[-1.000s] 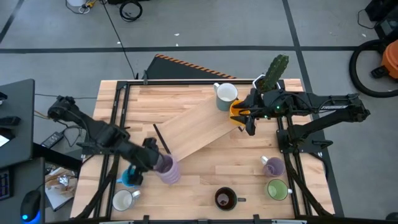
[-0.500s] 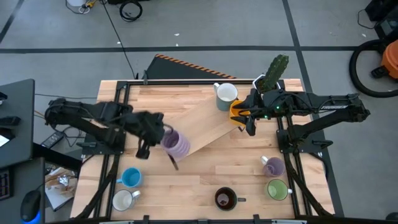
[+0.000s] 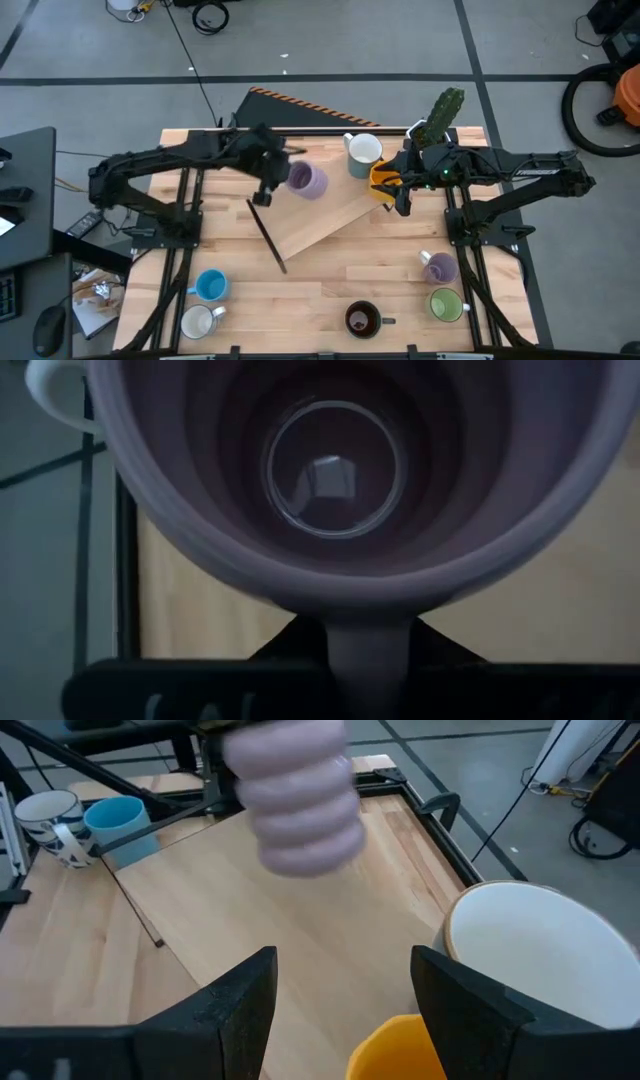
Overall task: Place coffee mugs
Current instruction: Put the purple mug on the shelf
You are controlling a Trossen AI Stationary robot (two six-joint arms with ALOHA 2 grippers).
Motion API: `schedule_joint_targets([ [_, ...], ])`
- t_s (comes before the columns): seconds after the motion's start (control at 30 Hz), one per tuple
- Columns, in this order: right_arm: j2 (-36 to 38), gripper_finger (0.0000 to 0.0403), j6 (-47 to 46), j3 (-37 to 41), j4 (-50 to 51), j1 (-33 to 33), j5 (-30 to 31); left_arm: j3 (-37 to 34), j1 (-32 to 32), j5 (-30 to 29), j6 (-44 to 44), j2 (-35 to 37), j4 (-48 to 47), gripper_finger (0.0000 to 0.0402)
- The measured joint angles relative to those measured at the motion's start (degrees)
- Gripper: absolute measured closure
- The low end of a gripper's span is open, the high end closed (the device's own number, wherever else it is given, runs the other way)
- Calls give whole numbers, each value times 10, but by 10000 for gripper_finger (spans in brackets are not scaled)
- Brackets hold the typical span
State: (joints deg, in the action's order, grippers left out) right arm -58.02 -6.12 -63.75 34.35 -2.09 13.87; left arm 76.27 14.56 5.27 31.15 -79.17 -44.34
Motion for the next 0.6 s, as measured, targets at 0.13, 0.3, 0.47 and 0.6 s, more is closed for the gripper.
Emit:
schedule_joint_targets([
  [0.13,0,167,4,0,1,0,0,2,36,25,52,-29,27,368],
  [0.3,0,167,16,0,0,0,5,44,68,68,71,-64,25,368],
  [0.47,0,167,22,0,0,0,17,108,73,83,96,-109,6,368],
  [0.6,0,167,25,0,0,0,19,156,79,89,118,-145,-43,368],
])
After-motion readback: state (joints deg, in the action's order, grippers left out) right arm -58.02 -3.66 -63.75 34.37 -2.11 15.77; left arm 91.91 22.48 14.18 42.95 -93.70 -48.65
